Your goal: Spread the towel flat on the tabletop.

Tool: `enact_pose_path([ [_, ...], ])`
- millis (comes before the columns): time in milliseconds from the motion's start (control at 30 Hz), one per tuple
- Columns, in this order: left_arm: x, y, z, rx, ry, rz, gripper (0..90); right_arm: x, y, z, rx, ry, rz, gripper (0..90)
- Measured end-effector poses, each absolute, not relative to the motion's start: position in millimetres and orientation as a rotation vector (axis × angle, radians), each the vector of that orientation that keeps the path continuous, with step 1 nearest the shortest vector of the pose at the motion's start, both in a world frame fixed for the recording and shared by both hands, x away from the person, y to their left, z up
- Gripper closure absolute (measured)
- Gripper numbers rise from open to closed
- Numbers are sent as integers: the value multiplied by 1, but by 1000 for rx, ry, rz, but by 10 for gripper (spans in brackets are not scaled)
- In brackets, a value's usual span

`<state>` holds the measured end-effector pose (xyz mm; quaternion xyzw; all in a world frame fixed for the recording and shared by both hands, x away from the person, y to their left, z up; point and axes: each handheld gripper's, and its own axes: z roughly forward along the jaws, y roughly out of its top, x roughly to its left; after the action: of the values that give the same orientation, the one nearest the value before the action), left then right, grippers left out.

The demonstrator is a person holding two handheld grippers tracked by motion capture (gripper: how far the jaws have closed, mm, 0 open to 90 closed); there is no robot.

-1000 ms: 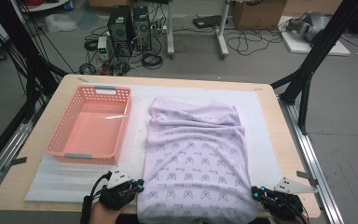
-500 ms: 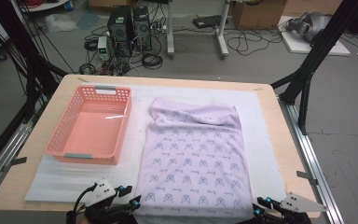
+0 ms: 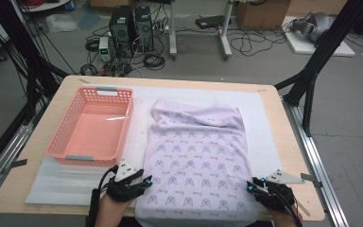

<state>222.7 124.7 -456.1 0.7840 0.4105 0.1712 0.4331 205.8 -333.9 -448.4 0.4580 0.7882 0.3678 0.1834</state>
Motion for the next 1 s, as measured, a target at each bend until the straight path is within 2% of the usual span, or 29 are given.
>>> enact_pose_path([
  [33, 220, 124, -456, 1962, 1010, 423, 868, 206, -334, -449, 1278, 2243, 1063, 864],
  [200, 210, 131, -450, 1950, 1030, 351, 879, 196, -337, -444, 1265, 2265, 1076, 880],
  [567, 169, 157, -434, 1939, 950, 224, 877, 151, -350, -419, 1193, 2305, 1186, 879],
  [600, 167, 158, -436, 1947, 935, 221, 867, 147, -350, -418, 1181, 2310, 1180, 873],
  [633, 166, 158, -438, 1941, 922, 234, 809, 144, -349, -418, 1176, 2309, 1175, 842],
  [667, 168, 158, -440, 1940, 930, 247, 631, 144, -350, -419, 1192, 2304, 1165, 741],
  [700, 172, 157, -440, 1939, 951, 259, 515, 145, -350, -421, 1221, 2299, 1166, 688],
  [800, 185, 154, -439, 1905, 976, 283, 495, 150, -349, -426, 1240, 2267, 1159, 666],
  [1000, 220, 143, -446, 1888, 1032, 318, 519, 177, -340, -432, 1262, 2209, 1081, 657],
])
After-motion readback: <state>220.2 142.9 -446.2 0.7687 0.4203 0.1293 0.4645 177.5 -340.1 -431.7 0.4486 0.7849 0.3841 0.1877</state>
